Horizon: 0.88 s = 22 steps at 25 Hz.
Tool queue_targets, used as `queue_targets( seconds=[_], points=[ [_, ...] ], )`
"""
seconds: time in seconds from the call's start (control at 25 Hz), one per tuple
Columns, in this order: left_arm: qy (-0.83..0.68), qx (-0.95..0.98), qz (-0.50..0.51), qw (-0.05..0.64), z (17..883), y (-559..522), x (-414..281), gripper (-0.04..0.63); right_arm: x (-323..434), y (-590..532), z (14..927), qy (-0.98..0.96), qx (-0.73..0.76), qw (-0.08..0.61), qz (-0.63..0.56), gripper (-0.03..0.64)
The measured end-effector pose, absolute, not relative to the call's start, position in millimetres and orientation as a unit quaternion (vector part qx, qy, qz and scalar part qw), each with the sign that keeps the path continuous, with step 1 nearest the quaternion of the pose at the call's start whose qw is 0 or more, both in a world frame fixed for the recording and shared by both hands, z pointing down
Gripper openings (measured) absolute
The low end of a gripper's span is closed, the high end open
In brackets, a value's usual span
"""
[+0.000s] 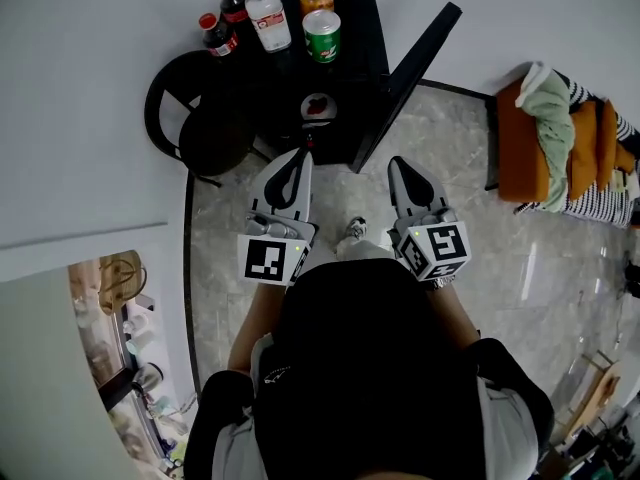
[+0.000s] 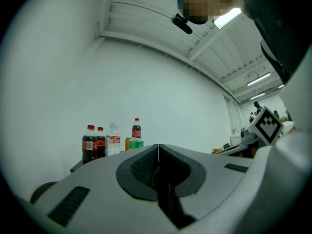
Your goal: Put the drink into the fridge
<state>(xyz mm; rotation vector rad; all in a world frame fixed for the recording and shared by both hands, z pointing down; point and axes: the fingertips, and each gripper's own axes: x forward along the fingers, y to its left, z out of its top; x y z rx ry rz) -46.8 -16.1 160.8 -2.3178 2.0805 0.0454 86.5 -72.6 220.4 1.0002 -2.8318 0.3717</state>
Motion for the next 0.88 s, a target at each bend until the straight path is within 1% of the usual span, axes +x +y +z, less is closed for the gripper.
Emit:
queue_targets(
  seconds=[0.28, 0.64, 0.68, 0.8, 0.88],
  points=[
    [0.665, -0.746, 0.017, -0.002, 167, -71, -70, 0.011, 80, -101, 208, -0.928, 0.351, 0.064, 0.107, 0.014],
    [0.624, -0.781, 0.015, -0.007, 178, -147, -111, 0.016, 64, -126, 212, -0.889, 0.437, 0.081, 0.112, 0.014],
    [0.619, -0.786, 0.015, -0.01, 179, -154, -114, 0.032, 61, -127, 212, -0.885, 0.445, 0.083, 0.112, 0.014],
    [0.604, -0.797, 0.015, -0.016, 183, -173, -119, 0.124, 55, -131, 215, -0.871, 0.47, 0.09, 0.114, 0.014],
    [0.595, -0.803, 0.009, -0.016, 186, -182, -120, 0.162, 52, -132, 217, -0.862, 0.484, 0.093, 0.118, 0.014]
  ],
)
